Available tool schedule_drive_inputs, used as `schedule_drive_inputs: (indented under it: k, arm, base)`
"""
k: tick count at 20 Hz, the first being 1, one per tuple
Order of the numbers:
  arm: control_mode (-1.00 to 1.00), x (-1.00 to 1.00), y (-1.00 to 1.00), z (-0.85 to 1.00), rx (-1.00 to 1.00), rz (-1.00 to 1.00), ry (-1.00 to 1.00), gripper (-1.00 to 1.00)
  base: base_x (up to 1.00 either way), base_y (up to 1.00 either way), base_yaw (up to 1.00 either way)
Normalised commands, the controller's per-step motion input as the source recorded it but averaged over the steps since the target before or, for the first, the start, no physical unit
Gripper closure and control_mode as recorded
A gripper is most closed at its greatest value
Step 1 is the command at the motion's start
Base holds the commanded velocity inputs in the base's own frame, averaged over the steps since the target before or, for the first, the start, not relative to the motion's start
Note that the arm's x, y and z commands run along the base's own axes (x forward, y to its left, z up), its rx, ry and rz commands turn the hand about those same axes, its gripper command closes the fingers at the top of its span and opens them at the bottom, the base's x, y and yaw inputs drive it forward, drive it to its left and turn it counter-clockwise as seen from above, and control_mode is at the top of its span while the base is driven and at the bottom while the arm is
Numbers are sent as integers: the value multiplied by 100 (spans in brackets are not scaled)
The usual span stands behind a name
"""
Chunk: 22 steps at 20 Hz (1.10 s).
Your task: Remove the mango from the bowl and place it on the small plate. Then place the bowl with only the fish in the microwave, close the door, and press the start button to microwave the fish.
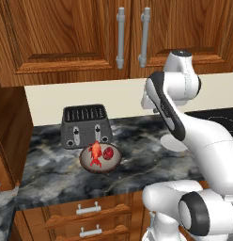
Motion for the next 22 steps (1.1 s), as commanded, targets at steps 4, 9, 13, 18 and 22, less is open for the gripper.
schedule_drive_inputs:
  k: [4,9,13,18,22]
  arm:
    - [-100,-39,0,-4,0,0,-9,-100]
    - [-100,-53,65,-54,0,-7,6,-100]
    - [-100,-5,100,-66,-3,-12,24,-100]
    - [-100,6,100,-59,-10,-9,25,-100]
    - [-100,30,84,-30,-10,-21,8,-100]
  base:
    - [0,0,0]
    - [0,0,0]
    - [0,0,0]
    - [0,0,0]
    - [0,0,0]
